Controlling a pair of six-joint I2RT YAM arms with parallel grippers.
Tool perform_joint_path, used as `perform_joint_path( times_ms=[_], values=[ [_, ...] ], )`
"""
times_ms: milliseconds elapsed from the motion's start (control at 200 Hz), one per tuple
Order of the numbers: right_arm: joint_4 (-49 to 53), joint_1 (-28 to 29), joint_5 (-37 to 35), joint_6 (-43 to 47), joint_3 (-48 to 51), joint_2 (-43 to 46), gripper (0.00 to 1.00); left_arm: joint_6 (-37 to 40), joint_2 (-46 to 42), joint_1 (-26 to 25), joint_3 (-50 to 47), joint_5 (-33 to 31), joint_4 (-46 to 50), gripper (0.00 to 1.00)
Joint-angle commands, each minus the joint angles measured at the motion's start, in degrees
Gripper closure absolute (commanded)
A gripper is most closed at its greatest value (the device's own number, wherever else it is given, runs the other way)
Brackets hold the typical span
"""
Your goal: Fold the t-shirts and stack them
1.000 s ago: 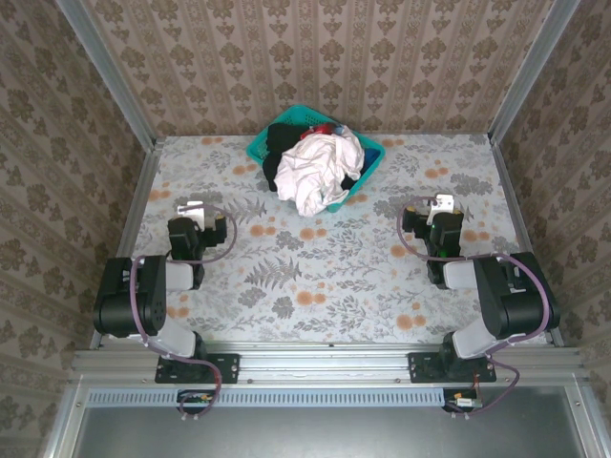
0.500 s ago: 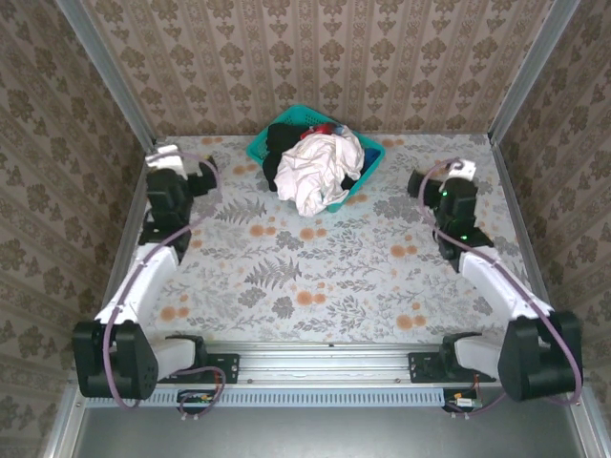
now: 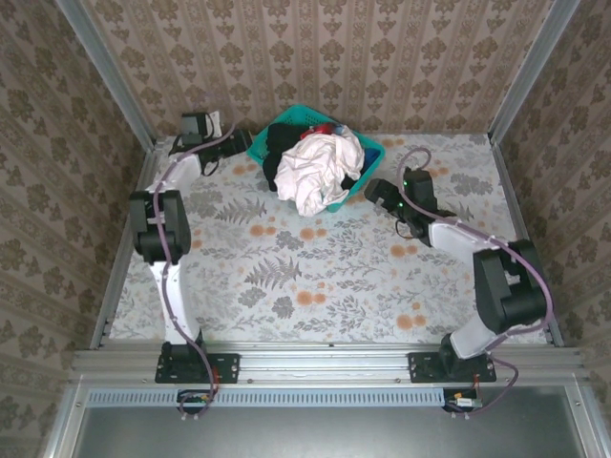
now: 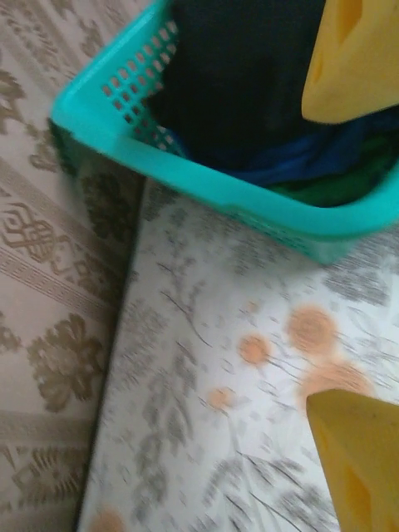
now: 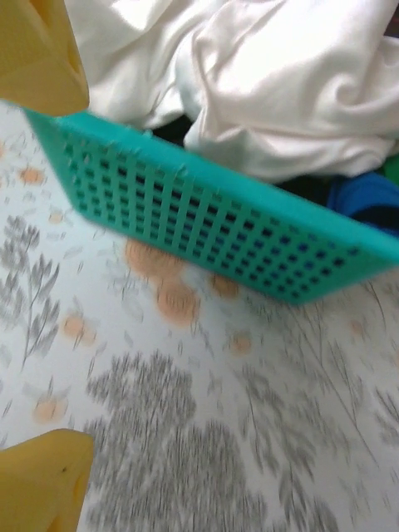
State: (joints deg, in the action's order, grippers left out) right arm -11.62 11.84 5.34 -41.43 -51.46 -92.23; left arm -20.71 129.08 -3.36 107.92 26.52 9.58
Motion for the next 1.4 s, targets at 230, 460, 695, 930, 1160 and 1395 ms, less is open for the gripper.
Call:
perform_joint_path(
  times_ms=[230,460,695,930,1160,1395],
  values=[
    [-6.28,0.69,4.24,-8.59,-10.63,-13.12,0.13,2.3,4.96,-1.92,6.57,8.35,9.32,0.34],
    [-6.71,2.0,6.69,-10.95,-16.73,-20.29,0.36,-1.57,0.36,-0.21,-3.32,9.61,1.5,0.71],
    [-1.86,4.54,8.65,-9.74,-25.69,-26.28,0.6,-3.34,-11.36,2.4,-18.37,7.64,-3.78,0.81],
    [6.09,9.1,10.2,-7.54,-37.92,-33.14,0.61,-7.27,-27.13,8.83,-35.93,-2.01,-3.92,0.55],
    [9.37,14.79,1.95,-9.98,-46.55,-38.11,0.64,-2.54,-39.12,9.18,-38.83,-14.78,7.31,0.34],
    [15.44,17.82,10.28,-8.32,-70.04,-51.6,0.52,0.85,-46.35,6.55,-42.23,-15.1,9.83,0.24]
  ],
)
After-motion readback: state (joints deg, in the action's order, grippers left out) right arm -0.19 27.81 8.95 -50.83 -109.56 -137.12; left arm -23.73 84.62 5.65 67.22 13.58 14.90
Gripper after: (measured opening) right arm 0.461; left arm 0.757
